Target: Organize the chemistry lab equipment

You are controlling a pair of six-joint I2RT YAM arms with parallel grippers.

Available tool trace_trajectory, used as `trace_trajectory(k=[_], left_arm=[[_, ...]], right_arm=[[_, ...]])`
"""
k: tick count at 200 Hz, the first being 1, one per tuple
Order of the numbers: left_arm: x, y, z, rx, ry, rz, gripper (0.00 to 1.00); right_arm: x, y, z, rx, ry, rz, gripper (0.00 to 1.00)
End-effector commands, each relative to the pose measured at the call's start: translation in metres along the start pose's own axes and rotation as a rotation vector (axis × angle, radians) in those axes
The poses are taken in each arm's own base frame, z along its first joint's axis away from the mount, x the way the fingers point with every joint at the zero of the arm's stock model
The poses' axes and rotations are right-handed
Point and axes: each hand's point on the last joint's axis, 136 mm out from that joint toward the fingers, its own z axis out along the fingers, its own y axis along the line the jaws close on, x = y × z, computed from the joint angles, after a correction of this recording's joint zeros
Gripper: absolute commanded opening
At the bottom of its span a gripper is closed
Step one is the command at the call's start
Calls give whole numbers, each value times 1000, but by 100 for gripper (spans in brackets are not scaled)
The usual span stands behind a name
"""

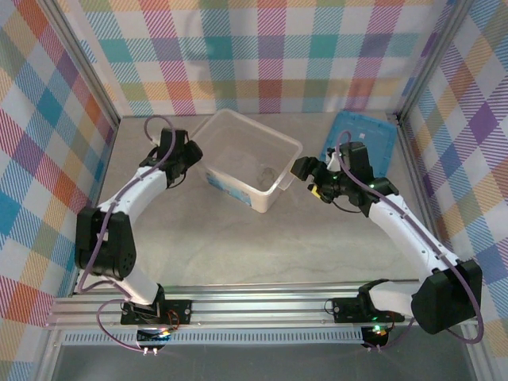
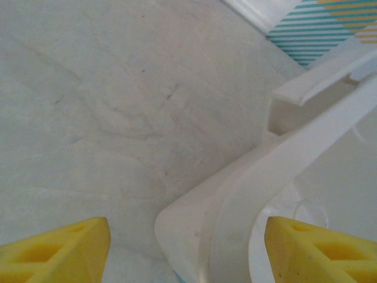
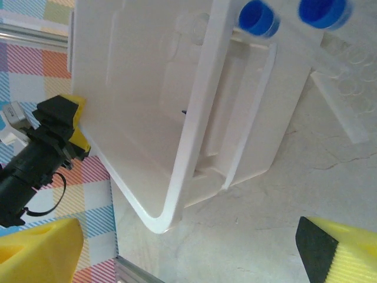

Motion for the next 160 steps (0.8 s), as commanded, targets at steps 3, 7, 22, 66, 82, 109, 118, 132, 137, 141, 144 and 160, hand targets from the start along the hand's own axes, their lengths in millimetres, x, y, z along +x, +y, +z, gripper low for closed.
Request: trace_trajectory(k=[3,7,22,66,82,109,118,132,137,141,144,160], left_arm=[[4,37,-24,-99,-24,-7,70],[6,39,-26,-100,-23,-6,70],[14,48,-35,-103,-12,-15,70],[31,53,-60,-47,19,-57,69],[36,56,-70,-38,24,-63,69],[44,69,-85,-39,16,-79,69],[49,73,-87,-38,20,-84,69],[58,80,-89,-40,33,-87,69],[61,82,-89,-42,40,-86,69],[63,84,-89,-46,44,-86,69],[65,85,-89,-47,47,-87,69],[71,89,-88,-53,61,-86,69]], right_arm=[[-10,14,-5,-19,-34,-40,94],[-11,15,-5,-21,-34,-41,94],[-11,16,-4,-22,-29,-42,94],[-13,2,-8,26,-51,-7,95],[-17,-13,-14,42,-79,53,95],[-31,-44,-28,61,-145,167,95],[-36,-56,-34,72,-174,204,95],[-46,-72,-40,74,-201,256,95],[-50,-76,-41,70,-203,274,95],[-53,-79,-41,64,-201,287,95],[-55,-80,-41,60,-203,292,95],[-62,-83,-37,58,-188,300,95]])
